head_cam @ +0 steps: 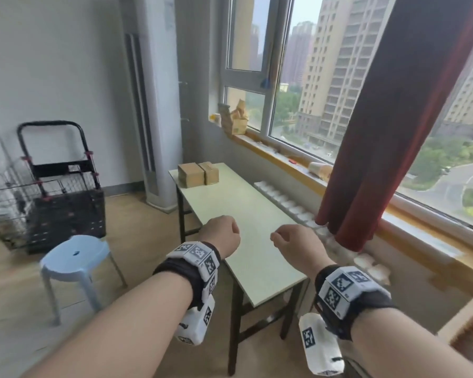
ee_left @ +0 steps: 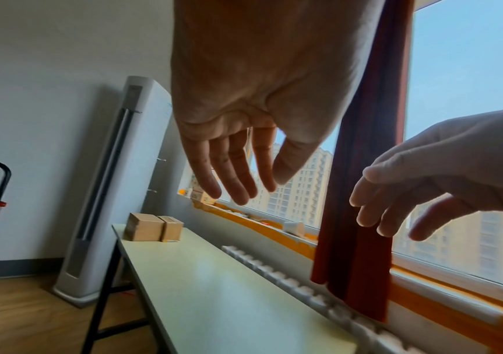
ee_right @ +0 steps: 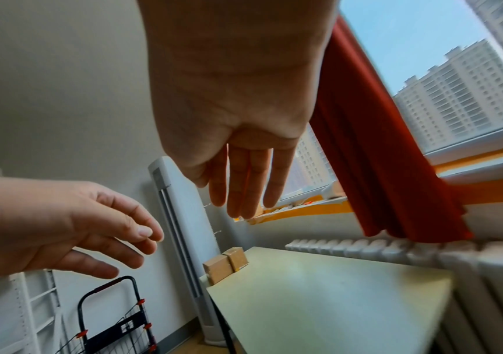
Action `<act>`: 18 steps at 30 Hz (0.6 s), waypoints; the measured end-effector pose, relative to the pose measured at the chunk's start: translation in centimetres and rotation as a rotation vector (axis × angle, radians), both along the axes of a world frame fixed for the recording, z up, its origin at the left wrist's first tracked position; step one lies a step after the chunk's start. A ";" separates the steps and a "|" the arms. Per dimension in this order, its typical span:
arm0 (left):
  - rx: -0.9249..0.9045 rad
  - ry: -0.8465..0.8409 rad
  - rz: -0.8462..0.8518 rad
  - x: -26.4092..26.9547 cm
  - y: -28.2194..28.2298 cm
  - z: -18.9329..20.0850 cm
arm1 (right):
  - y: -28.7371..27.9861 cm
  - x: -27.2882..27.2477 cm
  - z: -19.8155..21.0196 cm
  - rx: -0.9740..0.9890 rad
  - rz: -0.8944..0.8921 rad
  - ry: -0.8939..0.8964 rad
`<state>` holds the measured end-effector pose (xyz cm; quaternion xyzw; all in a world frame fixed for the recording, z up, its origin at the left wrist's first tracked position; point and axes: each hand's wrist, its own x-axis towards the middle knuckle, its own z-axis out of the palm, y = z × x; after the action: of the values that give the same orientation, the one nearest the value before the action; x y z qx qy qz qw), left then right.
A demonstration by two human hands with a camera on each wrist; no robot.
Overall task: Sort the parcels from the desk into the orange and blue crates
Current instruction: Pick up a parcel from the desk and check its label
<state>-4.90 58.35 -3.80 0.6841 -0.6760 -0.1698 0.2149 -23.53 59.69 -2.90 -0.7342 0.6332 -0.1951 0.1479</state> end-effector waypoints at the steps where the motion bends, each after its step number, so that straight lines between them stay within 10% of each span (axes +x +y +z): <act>1: 0.000 -0.003 0.009 0.8 -1.2 0.1 | -1.6 0.7 -0.2 0.005 0.006 -0.001; 18: 0.047 0.057 0.171 9.7 -21.1 -1.1 | -25.5 8.6 -2.7 0.059 0.070 0.004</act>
<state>4.77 37.23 -4.94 0.7389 -0.6047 -0.1861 0.2318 -14.94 34.24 -5.58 -0.7515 0.6131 -0.1697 0.1748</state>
